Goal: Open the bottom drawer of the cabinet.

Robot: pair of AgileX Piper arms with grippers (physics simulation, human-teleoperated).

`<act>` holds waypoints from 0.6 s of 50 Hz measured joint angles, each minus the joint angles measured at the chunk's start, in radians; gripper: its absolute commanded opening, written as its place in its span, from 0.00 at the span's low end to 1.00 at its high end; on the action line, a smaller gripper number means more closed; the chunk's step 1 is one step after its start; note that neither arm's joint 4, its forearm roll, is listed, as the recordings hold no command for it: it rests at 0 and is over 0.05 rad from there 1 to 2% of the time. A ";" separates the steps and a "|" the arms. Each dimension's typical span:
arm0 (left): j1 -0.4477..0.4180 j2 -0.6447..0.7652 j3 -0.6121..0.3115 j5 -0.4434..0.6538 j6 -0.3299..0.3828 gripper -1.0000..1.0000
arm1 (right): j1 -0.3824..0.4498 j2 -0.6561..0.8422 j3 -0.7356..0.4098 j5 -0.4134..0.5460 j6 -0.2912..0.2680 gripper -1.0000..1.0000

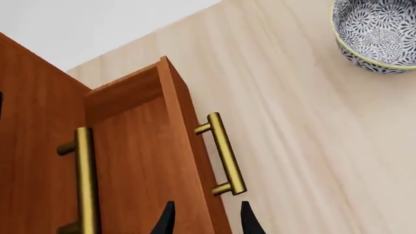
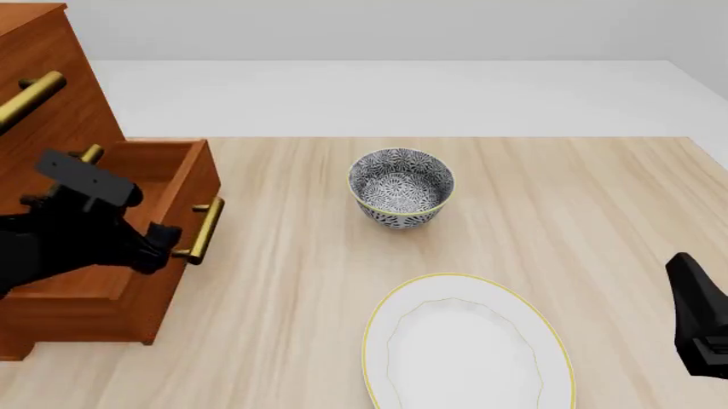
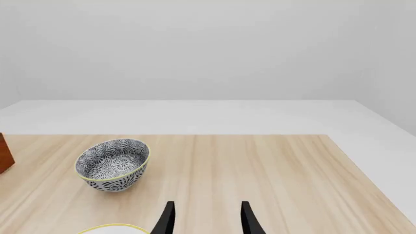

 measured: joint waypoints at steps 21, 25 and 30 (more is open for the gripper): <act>0.045 0.137 0.010 -0.070 -0.055 1.00 | 0.000 0.000 0.000 0.000 0.000 1.00; 0.046 0.162 0.013 -0.083 -0.064 1.00 | 0.000 0.000 0.000 0.000 0.000 1.00; 0.046 0.196 0.016 -0.100 -0.075 1.00 | 0.000 0.000 0.000 0.000 0.000 1.00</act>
